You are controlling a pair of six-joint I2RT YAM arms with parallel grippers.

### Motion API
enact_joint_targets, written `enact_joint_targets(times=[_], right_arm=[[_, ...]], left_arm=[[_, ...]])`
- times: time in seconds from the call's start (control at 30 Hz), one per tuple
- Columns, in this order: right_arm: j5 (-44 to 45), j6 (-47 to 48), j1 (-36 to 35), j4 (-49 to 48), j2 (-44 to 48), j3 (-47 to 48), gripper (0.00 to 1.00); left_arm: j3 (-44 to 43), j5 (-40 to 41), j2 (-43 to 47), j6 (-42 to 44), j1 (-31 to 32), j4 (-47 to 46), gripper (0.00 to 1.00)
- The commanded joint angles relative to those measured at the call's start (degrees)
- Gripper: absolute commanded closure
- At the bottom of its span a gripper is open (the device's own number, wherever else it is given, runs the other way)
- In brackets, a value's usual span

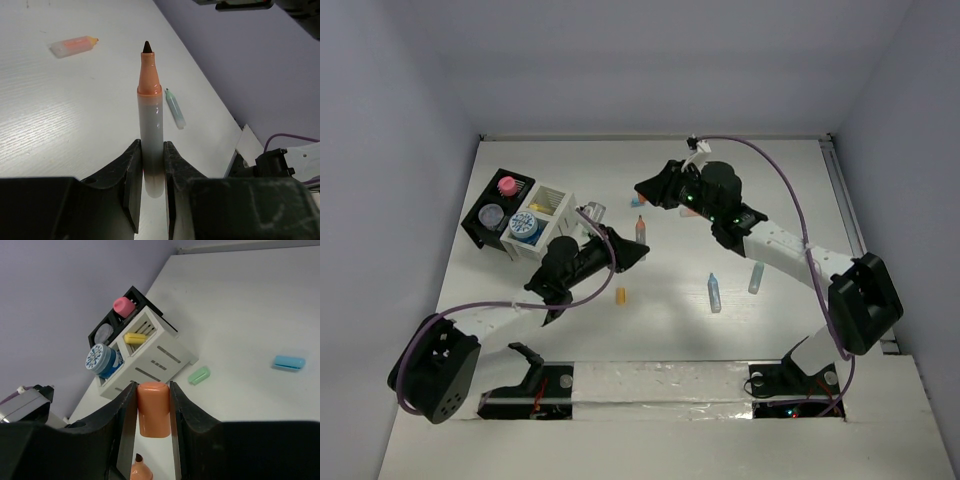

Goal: Sort the stationery into containers
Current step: Close the pen cap on the pen.

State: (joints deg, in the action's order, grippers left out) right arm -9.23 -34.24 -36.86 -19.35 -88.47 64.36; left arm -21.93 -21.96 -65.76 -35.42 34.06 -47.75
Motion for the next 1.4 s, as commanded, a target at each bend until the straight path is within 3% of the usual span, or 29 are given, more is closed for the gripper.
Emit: enact_joint_targets(times=[0.0,1.0,1.37], right_arm=[[-0.34,-0.92,-0.58,-6.22,2.51,-0.72,1.0],[1.41,-0.74,-3.74,-7.28,2.68,-3.71,1.0],[7.39,1.98,-6.03,-7.63,3.91,-5.82,1.0]], left_arm=[[-3.11,1.38,0.54,0.09,0.3,-2.0,1.0],[-6.54,3.5,-1.13,2.02,0.3,0.2,1.0],[-7.42,6.31,0.8,2.9,0.3,2.04,1.0]])
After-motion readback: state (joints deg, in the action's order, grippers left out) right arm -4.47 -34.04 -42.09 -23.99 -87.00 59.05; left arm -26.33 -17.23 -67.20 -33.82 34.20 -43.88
